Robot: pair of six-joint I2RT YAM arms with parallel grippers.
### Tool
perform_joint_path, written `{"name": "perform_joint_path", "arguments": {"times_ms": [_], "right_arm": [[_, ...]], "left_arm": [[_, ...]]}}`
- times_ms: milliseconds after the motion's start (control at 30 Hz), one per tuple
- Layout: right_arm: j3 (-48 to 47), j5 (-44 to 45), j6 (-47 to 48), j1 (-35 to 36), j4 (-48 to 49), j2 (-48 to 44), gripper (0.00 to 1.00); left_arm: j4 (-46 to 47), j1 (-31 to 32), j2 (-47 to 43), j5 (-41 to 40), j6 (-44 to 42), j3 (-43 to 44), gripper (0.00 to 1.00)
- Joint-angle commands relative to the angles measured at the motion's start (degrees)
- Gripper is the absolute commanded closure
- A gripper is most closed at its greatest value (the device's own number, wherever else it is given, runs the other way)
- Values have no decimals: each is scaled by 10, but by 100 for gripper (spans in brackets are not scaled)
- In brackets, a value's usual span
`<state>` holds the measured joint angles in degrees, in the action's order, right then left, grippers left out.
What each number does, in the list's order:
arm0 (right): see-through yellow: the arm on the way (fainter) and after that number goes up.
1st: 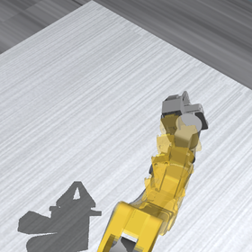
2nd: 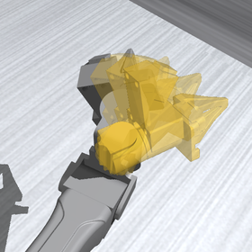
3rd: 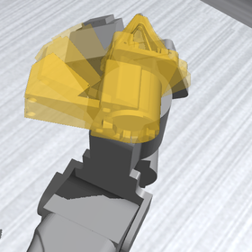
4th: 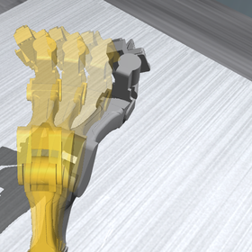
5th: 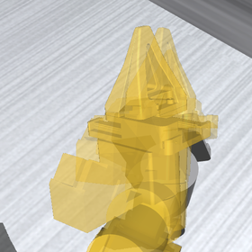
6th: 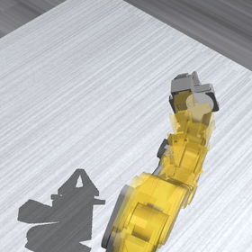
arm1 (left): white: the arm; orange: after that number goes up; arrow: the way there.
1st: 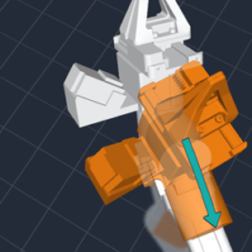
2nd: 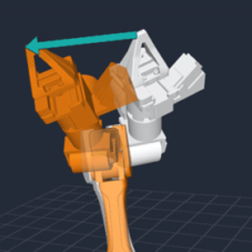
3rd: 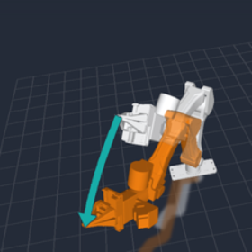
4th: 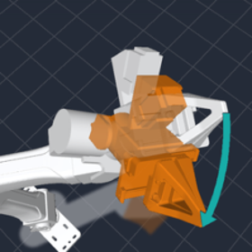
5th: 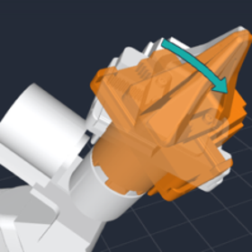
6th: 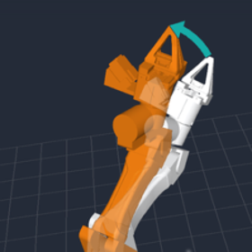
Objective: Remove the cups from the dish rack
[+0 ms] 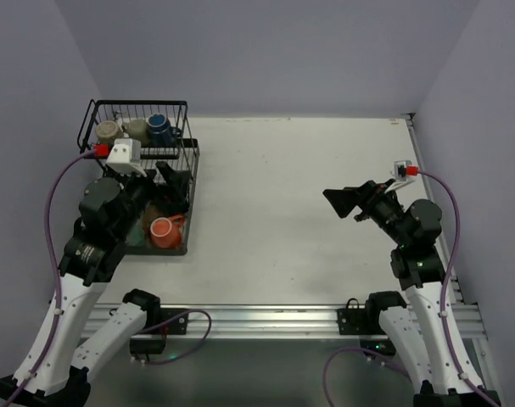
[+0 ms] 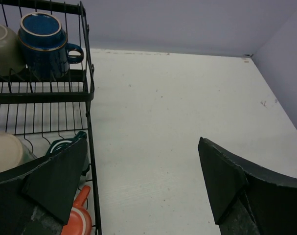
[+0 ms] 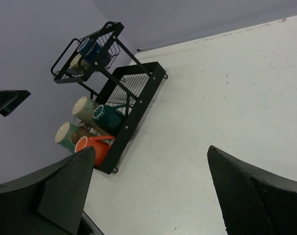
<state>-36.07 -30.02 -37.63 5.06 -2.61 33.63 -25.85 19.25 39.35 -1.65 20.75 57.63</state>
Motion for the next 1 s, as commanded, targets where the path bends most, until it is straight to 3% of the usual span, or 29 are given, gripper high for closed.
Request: {"name": "perform_joint_path", "arguments": {"times_ms": [0,200,433,800,967], "right_arm": [[0,-18,-1,-2,37,16,1],[7,-6,18,-2,32,28,1],[11,1,32,7,22,50,1],[6,20,46,34,1,76,1],[4,22,48,46,-1,78,1]], "left_arm": [[-15,-3,35,-56,-11,46,0],[-38,-3,126,-180,23,136,0],[-123,-9,328,-284,32,371,0],[-268,-91,540,-275,124,557,4],[-269,-91,560,-282,135,563,0]]}}
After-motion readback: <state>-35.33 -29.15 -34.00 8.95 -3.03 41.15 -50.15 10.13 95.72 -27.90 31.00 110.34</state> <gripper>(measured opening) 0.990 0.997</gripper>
